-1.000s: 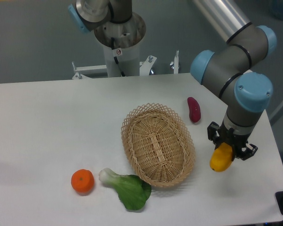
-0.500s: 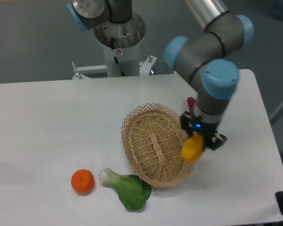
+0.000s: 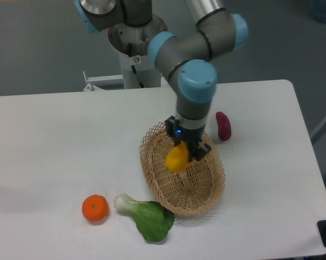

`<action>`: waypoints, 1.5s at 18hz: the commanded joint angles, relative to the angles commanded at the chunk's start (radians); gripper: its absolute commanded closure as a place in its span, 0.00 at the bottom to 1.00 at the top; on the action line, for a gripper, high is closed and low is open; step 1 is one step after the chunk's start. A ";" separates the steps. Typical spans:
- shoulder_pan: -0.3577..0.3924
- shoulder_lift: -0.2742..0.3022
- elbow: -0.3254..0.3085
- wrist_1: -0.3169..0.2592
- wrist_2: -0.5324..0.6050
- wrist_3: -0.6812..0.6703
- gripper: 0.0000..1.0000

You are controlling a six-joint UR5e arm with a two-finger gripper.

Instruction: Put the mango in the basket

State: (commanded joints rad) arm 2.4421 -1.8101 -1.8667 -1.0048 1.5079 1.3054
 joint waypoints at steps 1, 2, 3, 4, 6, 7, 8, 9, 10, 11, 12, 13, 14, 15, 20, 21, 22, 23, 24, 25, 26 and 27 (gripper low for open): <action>-0.005 0.000 -0.005 0.000 0.000 0.000 0.52; -0.015 0.000 -0.005 0.000 0.000 -0.002 0.47; -0.018 -0.003 -0.005 -0.002 0.000 0.002 0.29; -0.018 -0.006 -0.006 -0.002 -0.002 0.009 0.04; -0.018 -0.012 -0.008 -0.002 0.000 0.009 0.00; -0.018 -0.014 -0.006 0.000 0.000 0.009 0.00; -0.018 -0.014 -0.003 -0.002 0.000 0.006 0.00; -0.018 -0.014 0.003 -0.002 0.000 0.006 0.00; -0.014 -0.014 0.011 -0.003 0.000 0.000 0.00; -0.012 -0.015 0.020 -0.003 0.000 -0.002 0.00; -0.009 -0.020 0.038 -0.002 0.006 0.000 0.00; -0.006 -0.032 0.064 0.000 0.012 0.005 0.00; 0.001 -0.044 0.089 -0.002 0.020 0.006 0.00; 0.012 -0.054 0.116 -0.003 0.029 0.008 0.00; 0.106 -0.097 0.240 -0.012 0.020 0.044 0.00; 0.121 -0.104 0.266 -0.014 0.018 0.069 0.00; 0.130 -0.110 0.288 -0.018 0.015 0.092 0.00; 0.143 -0.127 0.313 -0.032 0.014 0.098 0.00; 0.149 -0.147 0.345 -0.053 0.015 0.098 0.00; 0.152 -0.172 0.378 -0.076 0.017 0.098 0.00; 0.158 -0.193 0.418 -0.104 0.018 0.098 0.00; 0.164 -0.213 0.454 -0.130 0.020 0.100 0.00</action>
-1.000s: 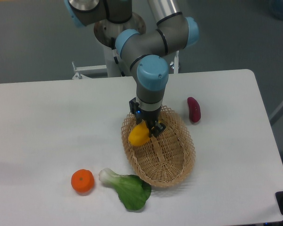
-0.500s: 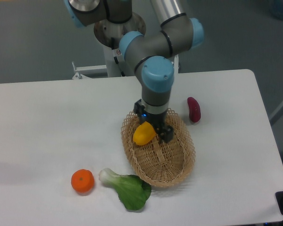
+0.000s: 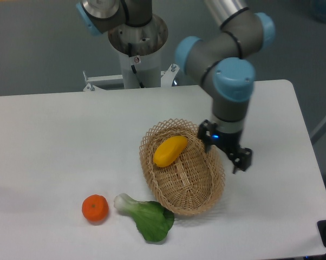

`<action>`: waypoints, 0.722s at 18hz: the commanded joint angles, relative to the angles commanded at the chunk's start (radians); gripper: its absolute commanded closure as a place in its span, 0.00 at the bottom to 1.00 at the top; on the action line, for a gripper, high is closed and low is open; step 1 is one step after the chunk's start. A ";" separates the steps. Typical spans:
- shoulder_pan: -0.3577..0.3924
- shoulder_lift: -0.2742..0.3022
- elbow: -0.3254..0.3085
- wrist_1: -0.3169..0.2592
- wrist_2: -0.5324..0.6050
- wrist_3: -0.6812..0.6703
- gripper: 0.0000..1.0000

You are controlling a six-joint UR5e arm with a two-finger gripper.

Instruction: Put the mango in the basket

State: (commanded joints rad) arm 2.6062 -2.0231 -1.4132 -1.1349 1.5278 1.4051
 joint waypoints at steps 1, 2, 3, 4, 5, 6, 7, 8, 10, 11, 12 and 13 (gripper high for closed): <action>0.005 -0.020 0.031 -0.020 0.000 0.000 0.00; 0.017 -0.034 0.055 -0.032 0.000 0.000 0.00; 0.023 -0.046 0.071 -0.039 0.000 0.003 0.00; 0.031 -0.058 0.086 -0.040 -0.002 0.012 0.00; 0.043 -0.072 0.100 -0.049 0.000 0.032 0.00; 0.045 -0.083 0.118 -0.080 0.003 0.064 0.00; 0.046 -0.091 0.132 -0.100 0.008 0.087 0.00; 0.048 -0.097 0.146 -0.103 0.008 0.094 0.00; 0.051 -0.121 0.180 -0.109 0.011 0.095 0.00; 0.051 -0.137 0.198 -0.109 0.015 0.095 0.00; 0.051 -0.147 0.212 -0.111 0.034 0.095 0.00; 0.052 -0.152 0.218 -0.115 0.046 0.097 0.00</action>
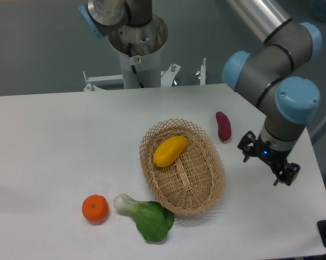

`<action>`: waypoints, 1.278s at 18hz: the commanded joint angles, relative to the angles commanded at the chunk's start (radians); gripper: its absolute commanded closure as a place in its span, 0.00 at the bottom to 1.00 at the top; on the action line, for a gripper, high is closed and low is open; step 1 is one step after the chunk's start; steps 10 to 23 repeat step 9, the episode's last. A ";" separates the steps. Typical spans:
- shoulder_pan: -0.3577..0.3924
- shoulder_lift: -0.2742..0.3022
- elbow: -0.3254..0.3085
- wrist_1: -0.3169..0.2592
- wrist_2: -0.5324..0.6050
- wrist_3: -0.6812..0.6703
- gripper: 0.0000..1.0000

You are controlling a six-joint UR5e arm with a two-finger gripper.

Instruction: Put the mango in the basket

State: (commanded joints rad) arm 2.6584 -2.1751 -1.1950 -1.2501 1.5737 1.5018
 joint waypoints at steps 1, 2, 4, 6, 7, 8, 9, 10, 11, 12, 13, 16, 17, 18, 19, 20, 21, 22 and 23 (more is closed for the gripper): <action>0.000 0.000 0.000 -0.003 0.002 0.000 0.00; -0.002 0.000 0.000 -0.005 0.002 0.000 0.00; -0.002 0.000 -0.006 -0.003 0.005 0.000 0.00; -0.002 0.001 -0.009 -0.002 0.006 0.000 0.00; -0.002 0.001 -0.009 -0.002 0.006 0.000 0.00; -0.002 0.001 -0.009 -0.002 0.006 0.000 0.00; -0.002 0.001 -0.009 -0.002 0.005 0.000 0.00; -0.002 0.001 -0.009 -0.002 0.005 0.000 0.00; -0.002 0.001 -0.009 -0.002 0.005 0.000 0.00; -0.002 0.001 -0.009 -0.002 0.005 0.000 0.00; -0.002 0.001 -0.009 -0.002 0.005 0.000 0.00; -0.002 0.001 -0.009 -0.002 0.005 0.000 0.00; -0.002 0.001 -0.009 -0.002 0.005 0.000 0.00; -0.002 0.001 -0.009 -0.002 0.005 0.000 0.00; -0.002 0.001 -0.009 -0.002 0.005 0.000 0.00; -0.002 0.001 -0.009 -0.002 0.005 0.000 0.00; -0.002 0.001 -0.009 -0.002 0.005 0.000 0.00; -0.002 0.001 -0.009 -0.002 0.005 0.000 0.00; -0.002 0.001 -0.009 -0.002 0.005 0.000 0.00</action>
